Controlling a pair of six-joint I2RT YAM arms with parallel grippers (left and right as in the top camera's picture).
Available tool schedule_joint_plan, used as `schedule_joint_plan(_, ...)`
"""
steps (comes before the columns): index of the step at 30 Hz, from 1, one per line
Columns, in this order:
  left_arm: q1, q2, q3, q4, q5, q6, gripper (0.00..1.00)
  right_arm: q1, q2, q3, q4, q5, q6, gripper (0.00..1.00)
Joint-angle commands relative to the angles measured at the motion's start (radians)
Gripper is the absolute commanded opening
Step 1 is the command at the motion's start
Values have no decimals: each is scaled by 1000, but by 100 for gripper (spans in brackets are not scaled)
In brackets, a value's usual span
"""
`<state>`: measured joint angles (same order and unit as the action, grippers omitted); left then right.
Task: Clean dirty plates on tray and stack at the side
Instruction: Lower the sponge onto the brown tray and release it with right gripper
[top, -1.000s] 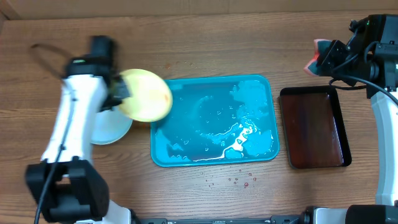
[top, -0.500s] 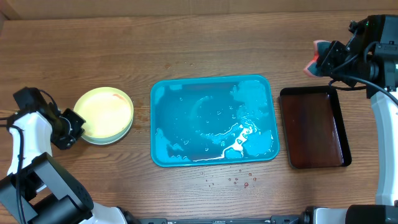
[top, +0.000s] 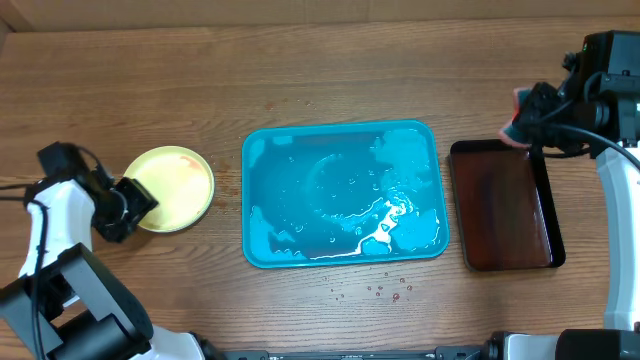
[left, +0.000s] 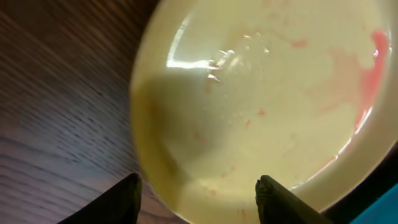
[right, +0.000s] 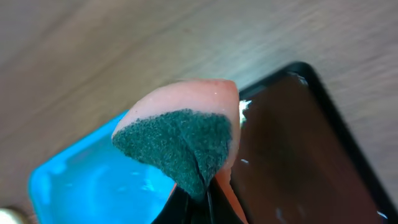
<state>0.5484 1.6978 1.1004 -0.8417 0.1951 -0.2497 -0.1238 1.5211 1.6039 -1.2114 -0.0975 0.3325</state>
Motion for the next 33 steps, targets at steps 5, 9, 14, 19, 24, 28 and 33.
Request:
schedule_joint_plan(5, -222, -153, 63, 12, -2, 56, 64, -1, 29, -94, -44, 121, -80, 4)
schedule_joint_plan(9, -383, -208, 87, 45, -26, 93, 66, -1, 69, -196, -21, 153, -150, 4)
schedule_joint_plan(14, -547, -217, 88, 92, -42, 179, 87, -1, 122, -324, 76, 153, -293, 4)
schedule_joint_plan(19, -634, -196, 88, 90, -84, 179, 100, -1, 135, -414, 193, 153, -319, 4)
schedule_joint_plan(24, -649, -188, 88, 90, -83, 179, 100, -1, 135, -404, 227, 151, -285, 60)
schedule_joint_plan(28, -648, -188, 88, 90, -84, 179, 100, -1, 133, -298, 127, 147, -170, 100)
schedule_joint_plan(33, -648, -188, 88, 90, -84, 179, 100, 10, 91, -17, -67, 64, -241, 100)
